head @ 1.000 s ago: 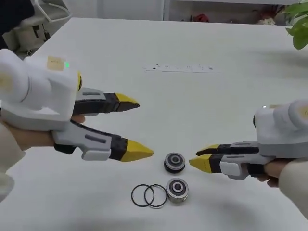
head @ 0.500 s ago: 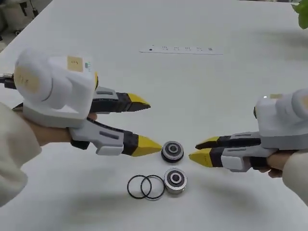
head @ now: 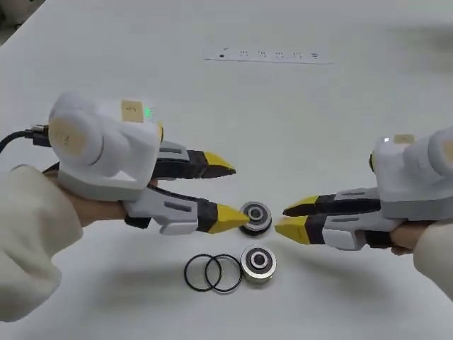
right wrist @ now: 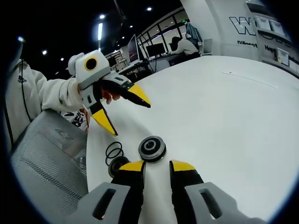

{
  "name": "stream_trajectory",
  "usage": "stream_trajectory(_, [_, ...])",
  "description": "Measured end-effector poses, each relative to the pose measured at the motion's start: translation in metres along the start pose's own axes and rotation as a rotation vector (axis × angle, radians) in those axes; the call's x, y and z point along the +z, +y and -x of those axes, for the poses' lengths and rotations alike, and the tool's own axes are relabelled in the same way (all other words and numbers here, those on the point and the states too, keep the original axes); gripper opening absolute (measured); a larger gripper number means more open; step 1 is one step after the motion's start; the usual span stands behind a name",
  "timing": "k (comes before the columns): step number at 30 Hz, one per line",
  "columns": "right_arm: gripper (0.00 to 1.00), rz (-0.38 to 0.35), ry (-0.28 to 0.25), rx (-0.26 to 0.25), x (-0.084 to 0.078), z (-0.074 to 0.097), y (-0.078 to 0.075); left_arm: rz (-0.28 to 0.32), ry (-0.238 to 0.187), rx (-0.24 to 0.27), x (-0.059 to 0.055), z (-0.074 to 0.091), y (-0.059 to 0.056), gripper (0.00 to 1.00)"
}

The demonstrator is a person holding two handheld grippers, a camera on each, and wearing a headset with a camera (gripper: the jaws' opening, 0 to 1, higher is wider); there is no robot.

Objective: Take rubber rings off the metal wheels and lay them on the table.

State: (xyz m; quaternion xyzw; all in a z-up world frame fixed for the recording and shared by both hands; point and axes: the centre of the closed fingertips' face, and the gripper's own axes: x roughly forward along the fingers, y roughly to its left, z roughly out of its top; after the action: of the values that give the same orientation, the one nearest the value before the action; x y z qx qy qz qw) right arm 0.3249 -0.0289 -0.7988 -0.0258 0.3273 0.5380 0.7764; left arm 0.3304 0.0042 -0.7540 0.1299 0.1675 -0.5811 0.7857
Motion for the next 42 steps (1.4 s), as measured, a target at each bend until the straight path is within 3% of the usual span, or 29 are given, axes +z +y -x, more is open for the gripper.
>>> stream_trajectory(14, [0.19,0.048,-0.012,0.008,0.001,-0.010,0.003,0.015,0.030,0.036,-0.013,-0.023,0.001,0.28])
stream_trajectory(24, [0.20,0.080,-0.017,-0.010,0.000,-0.012,0.001,0.022,0.068,0.022,-0.028,-0.033,-0.005,0.24])
stream_trajectory(25, [0.19,0.082,-0.017,-0.011,0.000,-0.012,0.001,0.029,0.048,0.027,-0.025,-0.032,-0.004,0.23])
stream_trajectory(35, [0.16,0.119,-0.014,-0.017,-0.001,-0.013,0.001,0.050,0.056,0.040,-0.028,-0.031,-0.003,0.14])
stream_trajectory(42, [0.12,0.167,0.001,-0.022,-0.003,-0.012,0.002,0.037,0.057,0.042,-0.027,-0.033,-0.004,0.14])
